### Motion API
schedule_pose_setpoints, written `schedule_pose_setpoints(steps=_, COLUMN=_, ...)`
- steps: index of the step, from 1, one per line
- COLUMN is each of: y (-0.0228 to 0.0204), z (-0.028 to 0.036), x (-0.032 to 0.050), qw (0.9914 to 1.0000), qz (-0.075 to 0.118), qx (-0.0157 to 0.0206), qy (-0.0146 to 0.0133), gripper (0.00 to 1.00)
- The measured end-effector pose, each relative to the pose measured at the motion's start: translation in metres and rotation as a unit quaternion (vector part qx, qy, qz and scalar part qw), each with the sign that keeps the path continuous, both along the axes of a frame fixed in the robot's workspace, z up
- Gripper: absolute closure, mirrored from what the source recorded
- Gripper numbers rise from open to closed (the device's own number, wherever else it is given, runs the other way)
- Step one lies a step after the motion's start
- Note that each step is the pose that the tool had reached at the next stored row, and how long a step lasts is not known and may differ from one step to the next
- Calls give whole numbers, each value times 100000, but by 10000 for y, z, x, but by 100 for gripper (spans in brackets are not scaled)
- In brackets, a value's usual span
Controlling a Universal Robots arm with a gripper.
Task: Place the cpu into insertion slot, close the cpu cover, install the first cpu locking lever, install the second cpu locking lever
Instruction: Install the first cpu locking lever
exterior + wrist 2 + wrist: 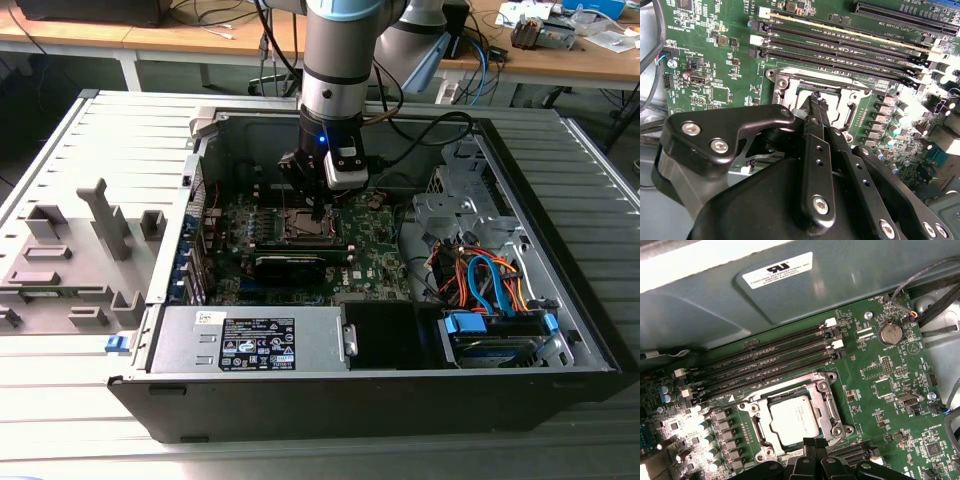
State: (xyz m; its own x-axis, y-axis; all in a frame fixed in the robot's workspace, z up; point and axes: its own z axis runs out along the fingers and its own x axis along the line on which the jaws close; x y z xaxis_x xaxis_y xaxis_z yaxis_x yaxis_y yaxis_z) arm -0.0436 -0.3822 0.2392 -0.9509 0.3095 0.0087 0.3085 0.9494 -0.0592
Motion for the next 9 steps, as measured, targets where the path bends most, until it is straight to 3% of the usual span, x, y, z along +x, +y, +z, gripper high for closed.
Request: schedule_pose_setpoints(steps=9, y=0, z=0, x=0, qw=100000, qz=218, qx=2, qy=-3, gripper=89)
